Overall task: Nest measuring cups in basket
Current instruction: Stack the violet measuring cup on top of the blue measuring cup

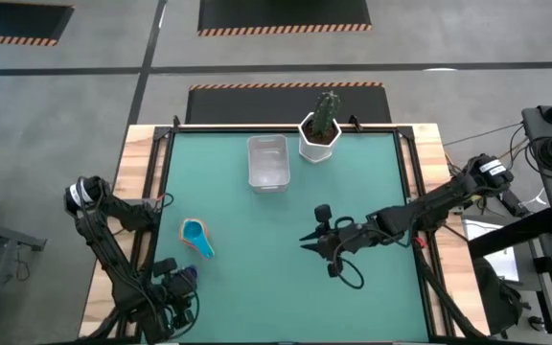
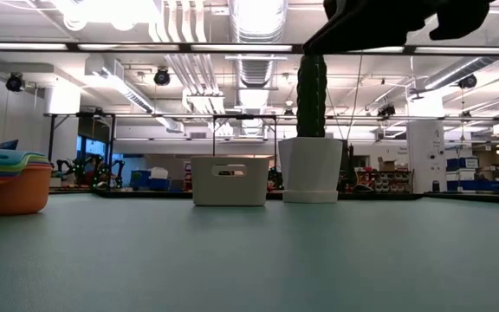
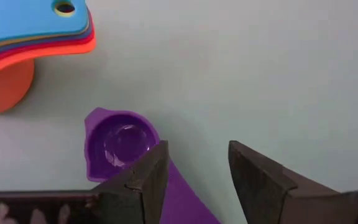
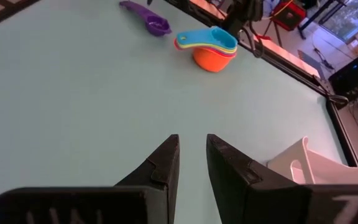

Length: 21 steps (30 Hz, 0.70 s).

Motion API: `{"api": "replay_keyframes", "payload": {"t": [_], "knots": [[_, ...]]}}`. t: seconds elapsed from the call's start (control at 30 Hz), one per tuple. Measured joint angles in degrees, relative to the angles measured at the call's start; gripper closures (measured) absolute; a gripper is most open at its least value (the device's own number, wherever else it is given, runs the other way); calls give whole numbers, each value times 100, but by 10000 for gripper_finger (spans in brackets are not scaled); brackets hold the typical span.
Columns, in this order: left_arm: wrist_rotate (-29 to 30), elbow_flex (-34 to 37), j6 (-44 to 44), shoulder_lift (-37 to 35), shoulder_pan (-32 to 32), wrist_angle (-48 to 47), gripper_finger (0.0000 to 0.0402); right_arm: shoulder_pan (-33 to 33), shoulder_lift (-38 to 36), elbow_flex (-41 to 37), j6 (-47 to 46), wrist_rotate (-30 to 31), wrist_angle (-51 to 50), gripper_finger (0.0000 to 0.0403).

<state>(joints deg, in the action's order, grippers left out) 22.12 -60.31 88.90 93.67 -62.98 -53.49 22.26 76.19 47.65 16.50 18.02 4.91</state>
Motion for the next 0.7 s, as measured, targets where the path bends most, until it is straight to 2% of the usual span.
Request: {"api": "replay_keyframes", "payload": {"t": [0.13, 0.4, 0.7], "knots": [[290, 167, 4, 0, -2, 139, 251, 0, -127, -121, -96, 0, 10, 335], [303, 711, 9, 0, 0, 762, 253, 0, -155, -239, -156, 1, 87, 335], [286, 1150, 167, 0, 0, 1085, 290, 0, -139, -241, -154, 2, 145, 335]]}}
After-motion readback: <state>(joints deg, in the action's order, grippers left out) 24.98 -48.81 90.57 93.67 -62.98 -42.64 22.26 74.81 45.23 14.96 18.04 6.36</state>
